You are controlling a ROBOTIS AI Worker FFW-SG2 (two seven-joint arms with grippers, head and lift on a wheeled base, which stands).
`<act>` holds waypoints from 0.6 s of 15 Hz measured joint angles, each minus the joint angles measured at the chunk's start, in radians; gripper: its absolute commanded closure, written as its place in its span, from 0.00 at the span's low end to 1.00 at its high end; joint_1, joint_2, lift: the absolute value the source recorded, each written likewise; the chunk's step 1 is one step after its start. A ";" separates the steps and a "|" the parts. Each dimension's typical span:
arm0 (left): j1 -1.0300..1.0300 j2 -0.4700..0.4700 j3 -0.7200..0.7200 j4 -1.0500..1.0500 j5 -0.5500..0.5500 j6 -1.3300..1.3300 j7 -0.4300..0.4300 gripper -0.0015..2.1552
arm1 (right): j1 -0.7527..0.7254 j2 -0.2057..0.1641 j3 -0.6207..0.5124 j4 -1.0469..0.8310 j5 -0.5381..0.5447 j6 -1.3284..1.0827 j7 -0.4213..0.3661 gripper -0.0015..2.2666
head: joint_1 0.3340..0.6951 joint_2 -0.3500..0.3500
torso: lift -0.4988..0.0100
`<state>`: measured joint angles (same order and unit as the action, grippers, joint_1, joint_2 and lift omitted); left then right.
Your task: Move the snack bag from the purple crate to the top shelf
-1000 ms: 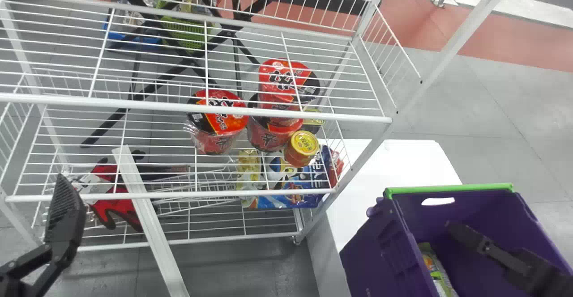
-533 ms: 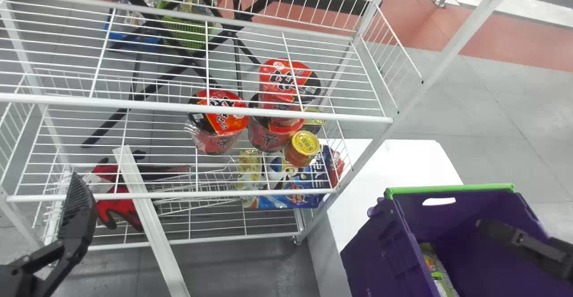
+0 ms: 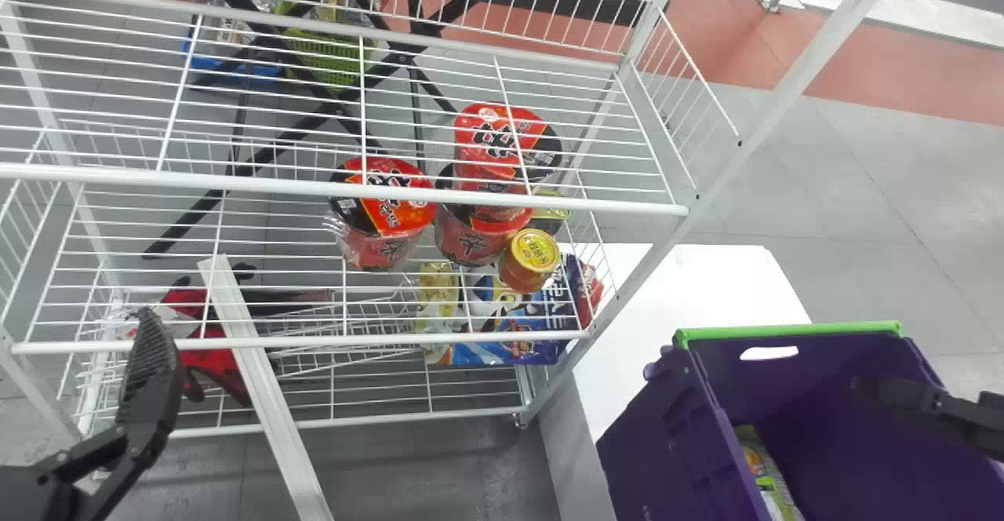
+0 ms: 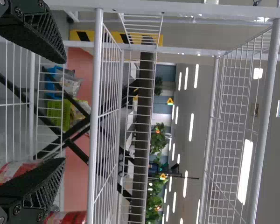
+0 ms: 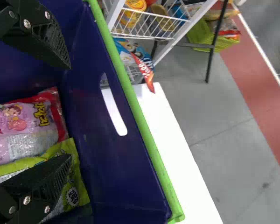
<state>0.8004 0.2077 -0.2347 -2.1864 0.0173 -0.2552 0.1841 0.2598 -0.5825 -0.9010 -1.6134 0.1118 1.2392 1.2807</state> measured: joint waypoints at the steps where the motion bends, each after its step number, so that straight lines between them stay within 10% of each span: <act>1: 0.000 0.001 -0.002 0.000 -0.002 0.000 0.000 0.03 | -0.004 -0.015 0.029 0.028 0.032 -0.004 0.019 0.03 | 1.00 0.00 | 0.09; 9: -0.003 0.002 -0.005 0.001 -0.014 0.003 0.000 0.03 | -0.060 -0.073 0.259 0.237 0.215 -0.227 0.078 0.00 | 1.00 0.00 | 0.09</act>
<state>0.7975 0.2097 -0.2396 -2.1857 0.0030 -0.2522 0.1841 0.2000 -0.6555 -0.6421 -1.3766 0.3270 1.0126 1.3591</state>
